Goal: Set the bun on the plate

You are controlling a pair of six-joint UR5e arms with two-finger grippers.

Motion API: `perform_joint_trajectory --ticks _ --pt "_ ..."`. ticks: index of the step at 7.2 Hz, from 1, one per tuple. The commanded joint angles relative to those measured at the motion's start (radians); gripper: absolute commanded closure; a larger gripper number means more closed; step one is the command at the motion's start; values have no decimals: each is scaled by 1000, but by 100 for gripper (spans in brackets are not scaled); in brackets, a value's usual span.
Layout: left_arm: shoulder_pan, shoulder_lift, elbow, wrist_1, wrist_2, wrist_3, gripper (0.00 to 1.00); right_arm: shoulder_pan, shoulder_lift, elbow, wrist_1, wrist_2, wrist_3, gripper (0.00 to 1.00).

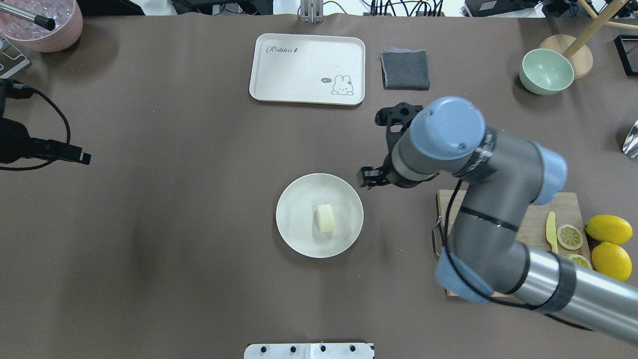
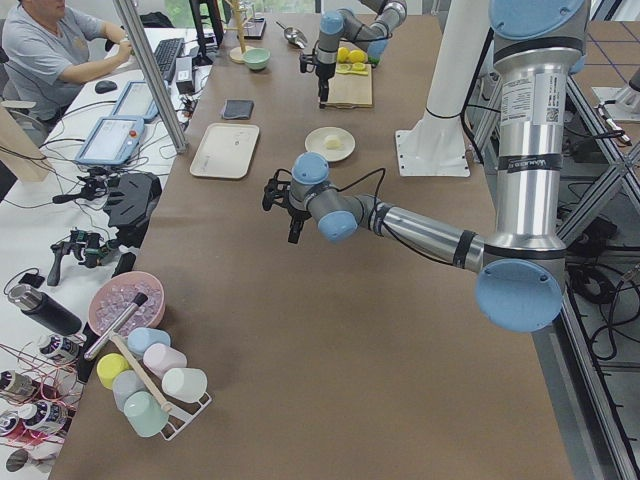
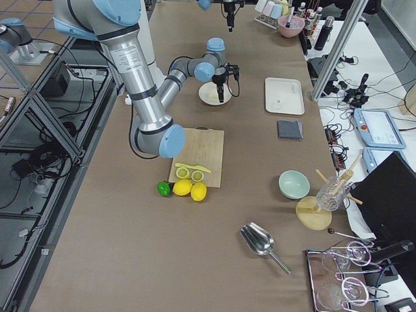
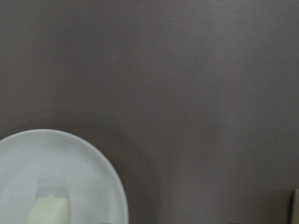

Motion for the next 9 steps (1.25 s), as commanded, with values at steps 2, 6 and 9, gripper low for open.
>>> perform_joint_trajectory --ticks 2,6,9 --pt "-408 26 54 445 -154 791 3 454 -292 -1 -9 267 -659 0" --pt "-535 104 111 544 -189 1005 3 860 -357 -378 -3 381 -1343 0" --pt "-543 90 100 536 -196 942 3 943 -427 -411 4 415 -1402 0"
